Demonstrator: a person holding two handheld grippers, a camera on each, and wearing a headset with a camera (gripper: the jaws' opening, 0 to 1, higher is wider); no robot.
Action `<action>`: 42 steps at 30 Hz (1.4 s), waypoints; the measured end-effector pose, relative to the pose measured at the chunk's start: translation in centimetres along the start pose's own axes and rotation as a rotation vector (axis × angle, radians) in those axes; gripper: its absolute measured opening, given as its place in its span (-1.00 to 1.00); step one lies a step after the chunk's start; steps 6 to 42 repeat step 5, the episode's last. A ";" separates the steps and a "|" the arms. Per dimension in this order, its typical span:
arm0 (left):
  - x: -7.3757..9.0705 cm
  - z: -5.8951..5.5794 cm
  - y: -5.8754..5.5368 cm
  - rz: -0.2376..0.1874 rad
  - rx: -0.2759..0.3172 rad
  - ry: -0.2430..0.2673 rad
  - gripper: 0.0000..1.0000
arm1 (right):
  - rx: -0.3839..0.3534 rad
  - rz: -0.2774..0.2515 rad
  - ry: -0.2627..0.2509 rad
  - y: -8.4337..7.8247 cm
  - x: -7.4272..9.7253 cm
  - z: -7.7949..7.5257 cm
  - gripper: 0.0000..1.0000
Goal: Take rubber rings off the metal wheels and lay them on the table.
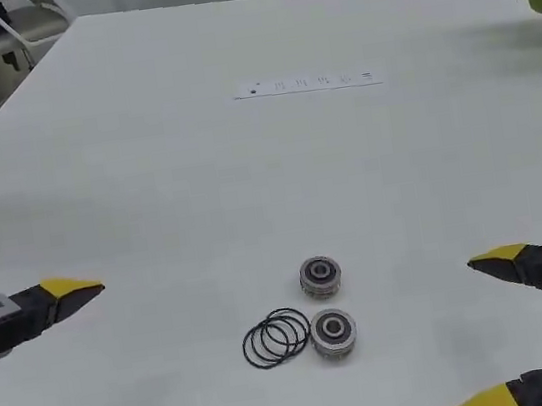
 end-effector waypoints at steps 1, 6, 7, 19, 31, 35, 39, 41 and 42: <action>0.0 0.0 0.0 0.001 -0.004 0.000 0.84 | 0.003 0.005 0.001 -0.1 0.0 0.0 0.95; 0.0 -0.2 0.0 0.009 -0.013 -0.004 0.82 | 0.010 0.009 -0.001 0.0 0.0 0.1 0.93; 0.0 -0.2 0.0 0.009 -0.013 -0.004 0.82 | 0.010 0.009 -0.001 0.0 0.0 0.1 0.93; 0.0 -0.2 0.0 0.009 -0.013 -0.004 0.82 | 0.010 0.009 -0.001 0.0 0.0 0.1 0.93; 0.0 -0.2 0.0 0.009 -0.013 -0.004 0.82 | 0.010 0.009 -0.001 0.0 0.0 0.1 0.93; 0.0 -0.2 0.0 0.009 -0.013 -0.004 0.82 | 0.010 0.009 -0.001 0.0 0.0 0.1 0.93; 0.0 -0.2 0.0 0.009 -0.013 -0.004 0.82 | 0.010 0.009 -0.001 0.0 0.0 0.1 0.93; 0.0 -0.2 0.0 0.009 -0.013 -0.004 0.82 | 0.010 0.009 -0.001 0.0 0.0 0.1 0.93; 0.0 -0.2 0.0 0.009 -0.013 -0.004 0.82 | 0.010 0.009 -0.001 0.0 0.0 0.1 0.93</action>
Point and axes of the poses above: the centre of the closed fingertips' face, and the gripper's own axes: x roughly backward along the fingers, z roughly to its left, y roughly out of its top, the point moved 1 cm from there along x, roughly backward along the fingers, and after that the axes turned 2 degrees about -x, right-handed, at the moved point
